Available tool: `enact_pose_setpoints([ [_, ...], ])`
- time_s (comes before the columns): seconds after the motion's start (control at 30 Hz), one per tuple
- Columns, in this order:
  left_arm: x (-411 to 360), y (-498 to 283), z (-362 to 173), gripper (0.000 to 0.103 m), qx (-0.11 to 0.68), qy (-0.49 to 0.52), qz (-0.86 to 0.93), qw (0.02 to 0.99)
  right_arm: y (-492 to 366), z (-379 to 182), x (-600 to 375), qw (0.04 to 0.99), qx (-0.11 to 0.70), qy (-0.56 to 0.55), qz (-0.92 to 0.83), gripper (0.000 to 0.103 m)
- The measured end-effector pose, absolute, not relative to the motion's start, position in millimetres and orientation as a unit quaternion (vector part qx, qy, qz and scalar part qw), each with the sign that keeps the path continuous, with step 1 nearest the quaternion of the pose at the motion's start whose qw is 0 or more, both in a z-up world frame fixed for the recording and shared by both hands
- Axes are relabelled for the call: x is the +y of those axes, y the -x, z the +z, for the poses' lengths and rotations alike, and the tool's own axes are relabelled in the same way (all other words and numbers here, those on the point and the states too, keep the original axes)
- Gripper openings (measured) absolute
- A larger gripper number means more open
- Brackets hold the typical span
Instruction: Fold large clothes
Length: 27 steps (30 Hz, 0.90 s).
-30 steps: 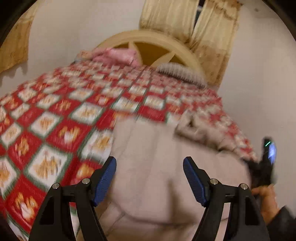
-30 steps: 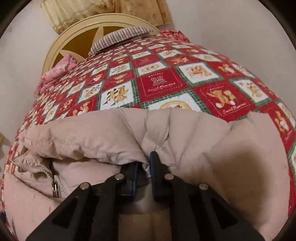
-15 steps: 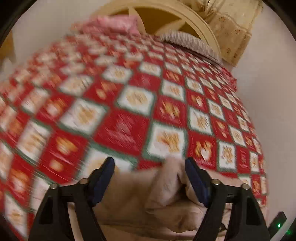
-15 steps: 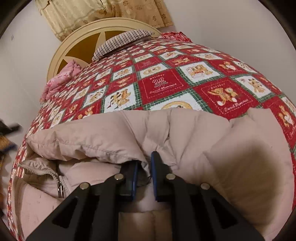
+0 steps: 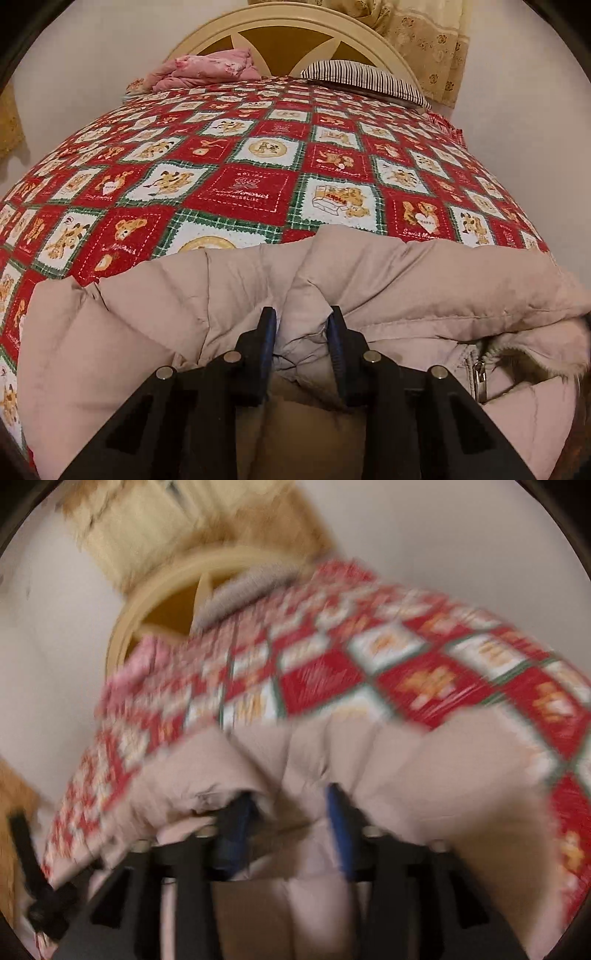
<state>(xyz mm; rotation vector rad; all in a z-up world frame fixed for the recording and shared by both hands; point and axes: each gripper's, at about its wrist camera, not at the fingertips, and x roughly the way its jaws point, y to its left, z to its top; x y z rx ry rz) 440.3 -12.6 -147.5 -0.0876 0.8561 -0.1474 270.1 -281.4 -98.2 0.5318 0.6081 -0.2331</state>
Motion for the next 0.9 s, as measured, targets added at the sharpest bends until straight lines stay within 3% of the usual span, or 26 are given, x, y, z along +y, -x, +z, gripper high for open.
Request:
enact_pose_setpoints([
  [0.03, -13, -441, -148, 0.031, 0.415, 0.043, -0.072, 0.906, -264, -87, -279, 0.921, 0.274, -0.254, -0.115, 0.066],
  [0.1, -14, -441, -148, 0.031, 0.413, 0.036, -0.069, 0.908, -272, -62, -255, 0.937, 0.27, -0.192, -0.108, 0.058],
  [0.17, -19, -439, -148, 0.031, 0.41, 0.025, -0.066, 0.909, -294, -49, -226, 0.943, 0.294, -0.112, -0.108, 0.034],
  [0.23, -20, -439, -149, 0.031, 0.409, 0.025, -0.066, 0.91, -317, -38, -206, 0.946, 0.302, -0.074, -0.092, 0.022],
  [0.3, -18, -439, -150, 0.031, 0.41, 0.029, -0.067, 0.909, -324, -32, -208, 0.943, 0.303, -0.096, -0.104, 0.025],
  [0.37, -19, -439, -150, 0.031, 0.409, 0.028, -0.067, 0.91, -316, -29, -217, 0.938, 0.3, -0.125, -0.125, 0.043],
  [0.47, -17, -440, -150, 0.031, 0.409, 0.026, -0.067, 0.91, -280, -34, -231, 0.939, 0.283, -0.116, -0.158, 0.058],
  [0.53, -18, -440, -149, 0.031, 0.408, 0.027, -0.067, 0.91, -256, -37, -246, 0.936, 0.268, -0.125, -0.192, 0.061],
  [0.6, -19, -439, -149, 0.031, 0.408, 0.023, -0.065, 0.91, -242, -33, -259, 0.936, 0.243, -0.156, -0.2, 0.049],
  [0.63, -19, -439, -149, 0.031, 0.407, 0.021, -0.064, 0.911, -248, -28, -260, 0.939, 0.245, -0.161, -0.179, 0.032],
  [0.67, -20, -439, -149, 0.031, 0.407, 0.02, -0.064, 0.911, -258, -25, -257, 0.941, 0.255, -0.161, -0.155, 0.025],
  [0.77, -19, -439, -149, 0.031, 0.407, 0.021, -0.065, 0.911, -310, -28, -243, 0.936, 0.299, -0.173, -0.075, 0.025],
  [0.9, -20, -439, -149, 0.034, 0.407, 0.028, -0.072, 0.91, -365, -83, -222, 0.901, 0.411, -0.14, -0.028, 0.024],
])
